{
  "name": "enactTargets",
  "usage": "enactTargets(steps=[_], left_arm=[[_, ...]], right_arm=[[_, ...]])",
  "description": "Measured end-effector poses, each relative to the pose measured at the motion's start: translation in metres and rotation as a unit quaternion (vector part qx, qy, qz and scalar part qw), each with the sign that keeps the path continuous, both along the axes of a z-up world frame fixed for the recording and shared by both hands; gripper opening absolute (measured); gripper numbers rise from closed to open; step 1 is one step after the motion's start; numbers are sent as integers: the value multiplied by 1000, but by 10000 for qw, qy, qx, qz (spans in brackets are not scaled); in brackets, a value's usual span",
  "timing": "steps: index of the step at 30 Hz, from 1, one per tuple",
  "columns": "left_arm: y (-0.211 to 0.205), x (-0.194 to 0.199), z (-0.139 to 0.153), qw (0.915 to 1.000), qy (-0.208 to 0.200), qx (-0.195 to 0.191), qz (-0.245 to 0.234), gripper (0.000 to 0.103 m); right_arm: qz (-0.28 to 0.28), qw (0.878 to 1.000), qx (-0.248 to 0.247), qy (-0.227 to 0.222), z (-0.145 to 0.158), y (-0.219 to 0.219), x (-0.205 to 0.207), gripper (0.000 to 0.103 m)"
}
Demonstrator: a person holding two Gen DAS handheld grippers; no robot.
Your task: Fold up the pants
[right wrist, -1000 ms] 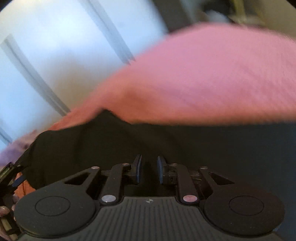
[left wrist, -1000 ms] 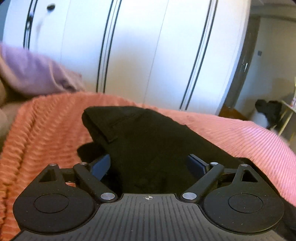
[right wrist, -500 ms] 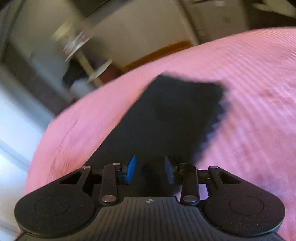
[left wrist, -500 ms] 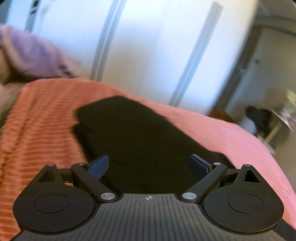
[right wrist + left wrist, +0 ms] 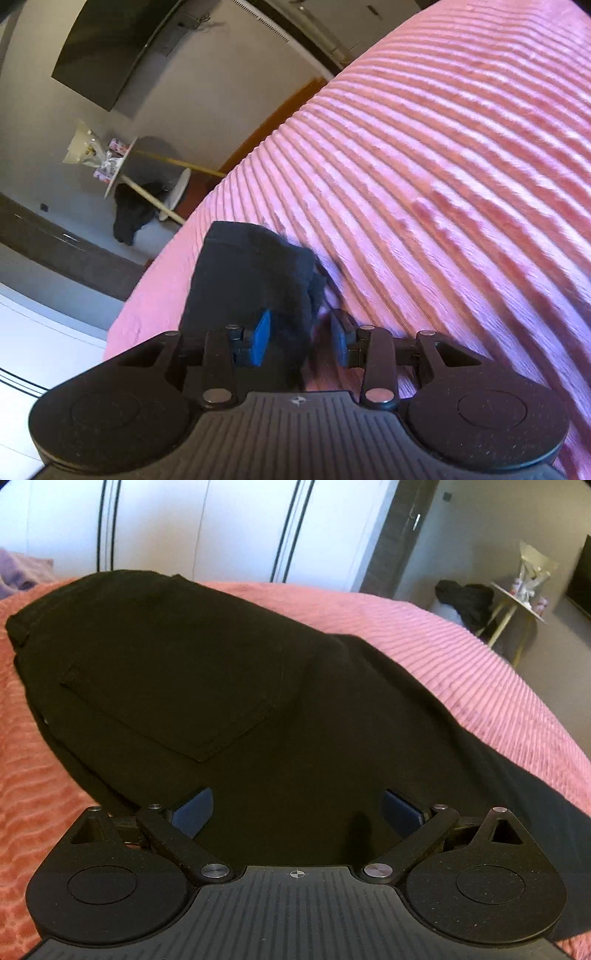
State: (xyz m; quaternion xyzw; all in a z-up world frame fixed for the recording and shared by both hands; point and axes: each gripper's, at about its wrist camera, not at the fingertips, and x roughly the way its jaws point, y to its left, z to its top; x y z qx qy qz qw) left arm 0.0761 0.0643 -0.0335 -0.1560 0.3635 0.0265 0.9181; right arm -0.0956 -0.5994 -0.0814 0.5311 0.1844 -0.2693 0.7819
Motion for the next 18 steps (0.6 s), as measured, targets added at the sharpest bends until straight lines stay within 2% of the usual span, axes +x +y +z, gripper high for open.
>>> enactTargets(steps=[2,3,5,7,9,12,13,15,18], left_arm=[[0,-4,3,9998,-79,-153,-19,101],[0,-7,3,9996,-137,-237,-91,101],[-2,-14,6,9987,-302,-337,-239,101],[-3,-17,5,9975,-407,-456,-364,101],[-2,-17,0,9976,-377,-451,-379,101],[-2,-18,-11,9985,-199,-251,-433,101],[-1,-20,-13,9986,-194,-192,-463,101],[-1,-22,-12,9985,-201,-160,-489,101],[2,-23,-12,9985,-210,-285,-408,101]], right_arm=[[-7,10000,37,-65,3,9,7,33],[8,9999,-45,-119,4,9,8,21],[62,9994,-225,-271,8,13,4,15],[52,9991,-206,-353,8,12,6,16],[34,9996,-29,-290,1,7,9,26],[-81,9984,273,-494,-8,1,11,26],[-105,9981,316,-521,-8,0,12,26],[-65,9985,180,-505,0,2,15,13],[99,9981,-284,-537,23,14,20,11]])
